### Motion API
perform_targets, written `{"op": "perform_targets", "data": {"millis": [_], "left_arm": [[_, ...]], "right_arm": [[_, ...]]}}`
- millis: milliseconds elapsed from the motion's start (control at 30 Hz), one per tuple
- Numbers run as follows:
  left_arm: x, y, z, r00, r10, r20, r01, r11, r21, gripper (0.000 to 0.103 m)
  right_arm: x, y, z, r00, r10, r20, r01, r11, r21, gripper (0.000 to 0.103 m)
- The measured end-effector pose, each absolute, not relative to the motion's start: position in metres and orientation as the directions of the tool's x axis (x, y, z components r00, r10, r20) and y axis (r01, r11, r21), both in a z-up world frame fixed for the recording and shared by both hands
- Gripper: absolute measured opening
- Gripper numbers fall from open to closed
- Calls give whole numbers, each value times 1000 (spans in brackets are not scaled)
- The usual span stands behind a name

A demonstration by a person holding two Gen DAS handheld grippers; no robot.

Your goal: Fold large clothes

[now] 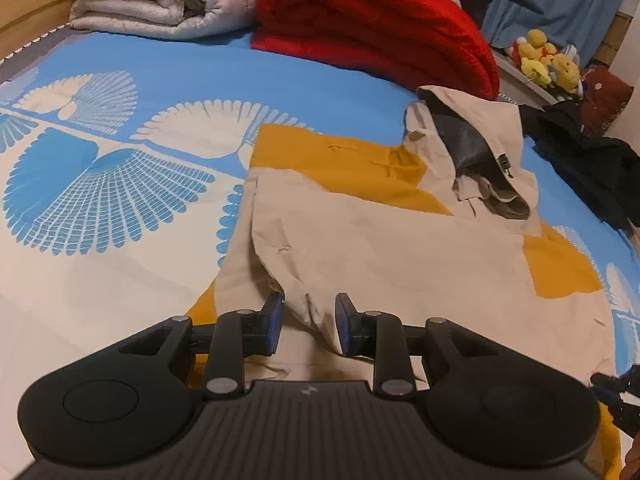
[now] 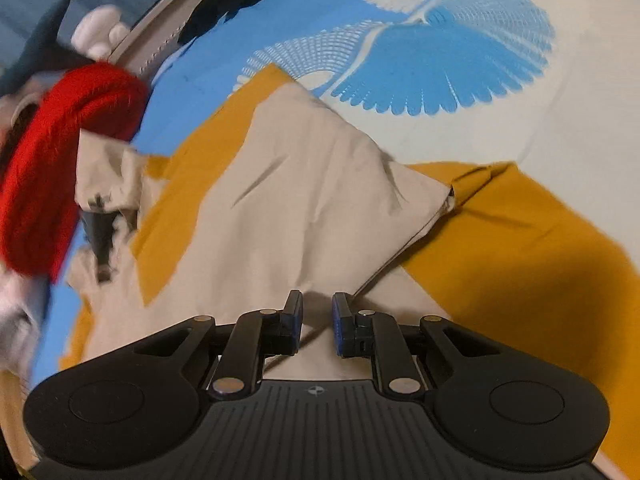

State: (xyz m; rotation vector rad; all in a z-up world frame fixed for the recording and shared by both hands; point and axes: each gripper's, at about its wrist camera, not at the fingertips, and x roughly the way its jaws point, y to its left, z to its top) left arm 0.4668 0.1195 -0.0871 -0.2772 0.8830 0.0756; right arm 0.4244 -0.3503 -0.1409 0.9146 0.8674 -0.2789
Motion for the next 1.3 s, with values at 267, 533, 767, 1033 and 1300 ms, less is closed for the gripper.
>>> {"op": "perform_targets", "data": {"millis": [267,533,767,1033,1300], "left_arm": [[471,123,-93,620,-53,-783,-188,959,-214,34],[471,120,-92,620,-55,-783,-179,961,-209,40],[468,118,-87,647,-75,-759,-166,958,-236,40],[474,123,-100,601,-56,-797,-209,952,-224,40],[465,127,-71,714,130,-687,-256,963,-84,40]], "right_arm": [[423,-357,-140,621,152,-769,608,526,595,18],[426,-360,-153,622,196,-759,616,475,628,51],[415,-366,-146,682,173,-711,596,431,677,4],[407,-363,-142,597,74,-799,692,455,560,20],[403,-326,-91,703,-117,-701,577,669,467,24]]}}
